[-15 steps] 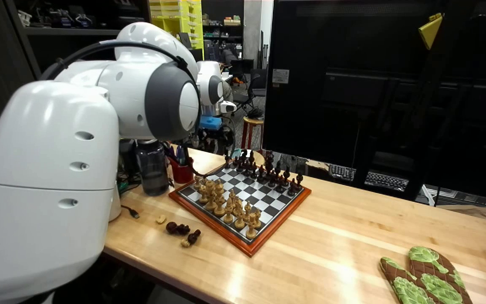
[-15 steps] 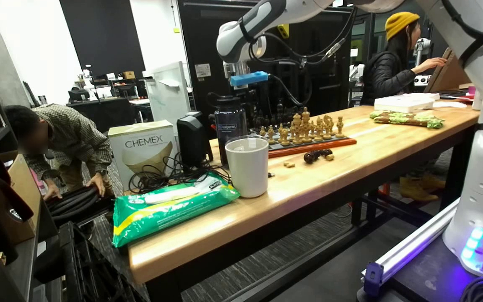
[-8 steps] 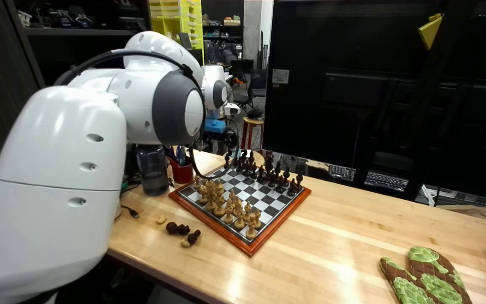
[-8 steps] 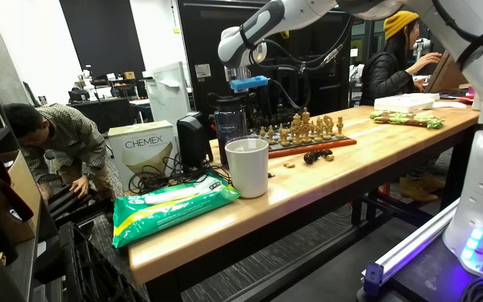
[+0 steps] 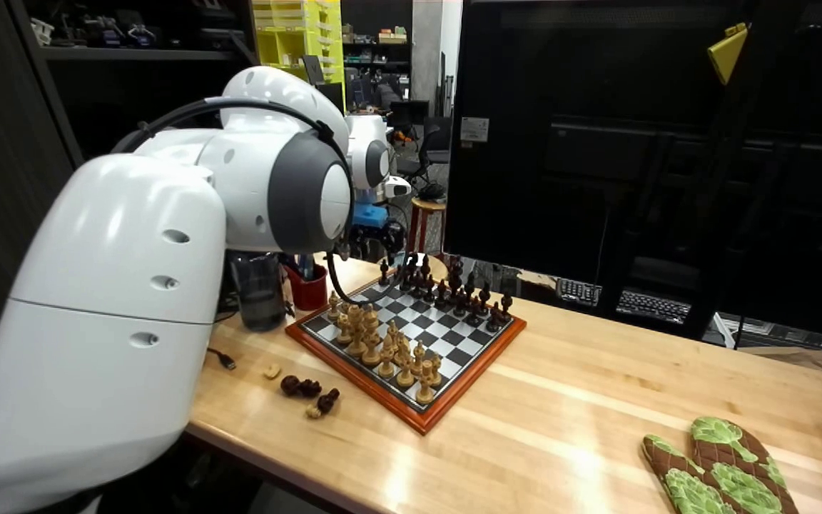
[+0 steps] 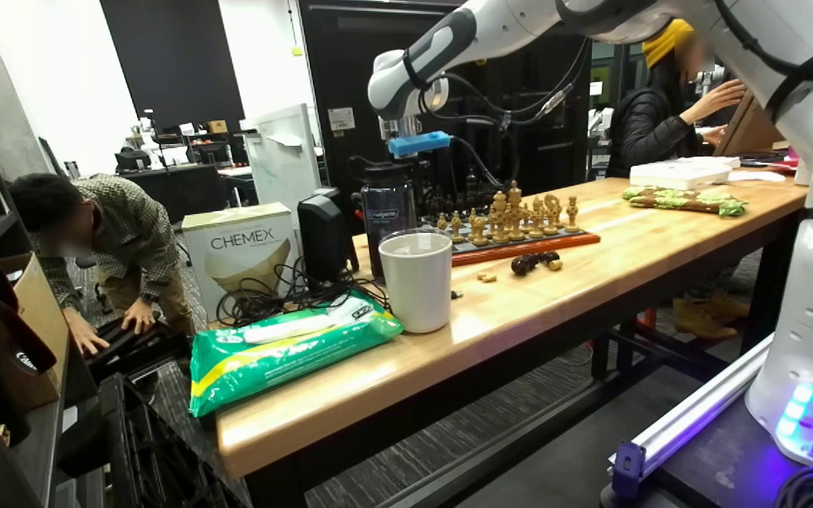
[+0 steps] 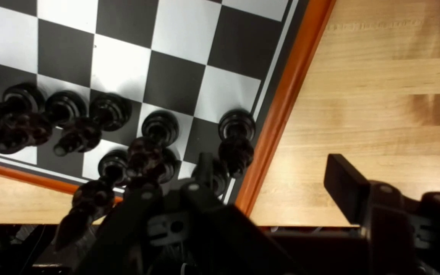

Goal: Move the first left front black piece backwards

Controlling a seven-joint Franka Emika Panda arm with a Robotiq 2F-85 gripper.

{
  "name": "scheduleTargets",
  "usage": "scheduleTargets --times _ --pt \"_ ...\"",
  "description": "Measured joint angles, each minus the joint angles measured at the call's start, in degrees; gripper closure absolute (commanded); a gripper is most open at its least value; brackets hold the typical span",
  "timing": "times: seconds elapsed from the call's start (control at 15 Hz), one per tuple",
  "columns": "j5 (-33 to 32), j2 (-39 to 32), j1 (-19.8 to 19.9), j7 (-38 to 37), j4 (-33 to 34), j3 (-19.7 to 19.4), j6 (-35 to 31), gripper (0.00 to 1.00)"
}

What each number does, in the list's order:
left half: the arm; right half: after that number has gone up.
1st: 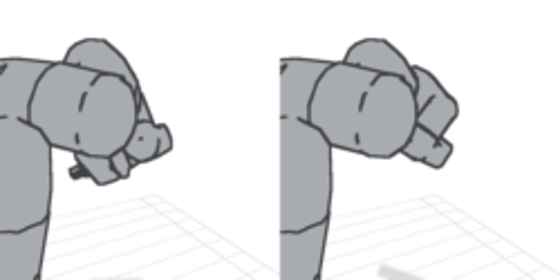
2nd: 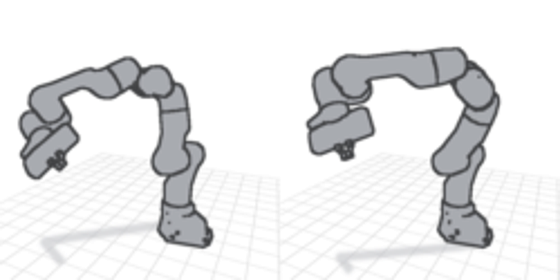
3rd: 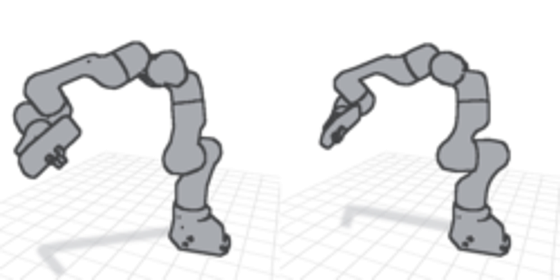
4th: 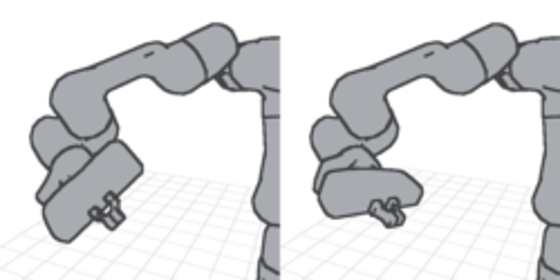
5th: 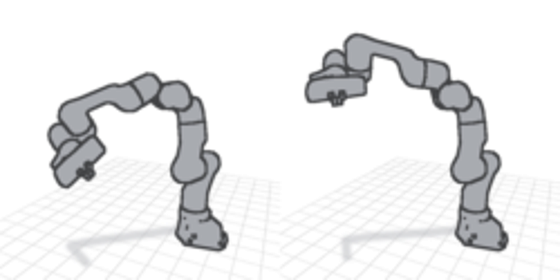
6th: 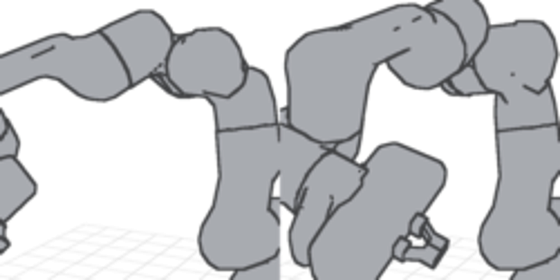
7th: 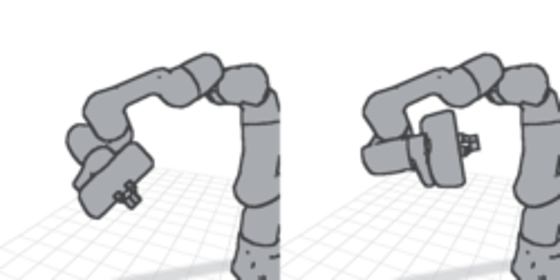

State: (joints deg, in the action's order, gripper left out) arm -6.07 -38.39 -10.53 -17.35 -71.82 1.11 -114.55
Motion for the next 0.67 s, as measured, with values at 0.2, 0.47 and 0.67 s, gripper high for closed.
scheduleTargets --times 0.2,0.47,0.67 --pt "0.0 -0.52 0.03 0.17 0.69 0.0 0.0 0.78" --pt "0.0 -0.62 0.15 0.19 0.8 -0.01 0.0 0.95" --pt "0.0 -0.62 0.19 0.19 0.86 -0.04 0.0 0.94"
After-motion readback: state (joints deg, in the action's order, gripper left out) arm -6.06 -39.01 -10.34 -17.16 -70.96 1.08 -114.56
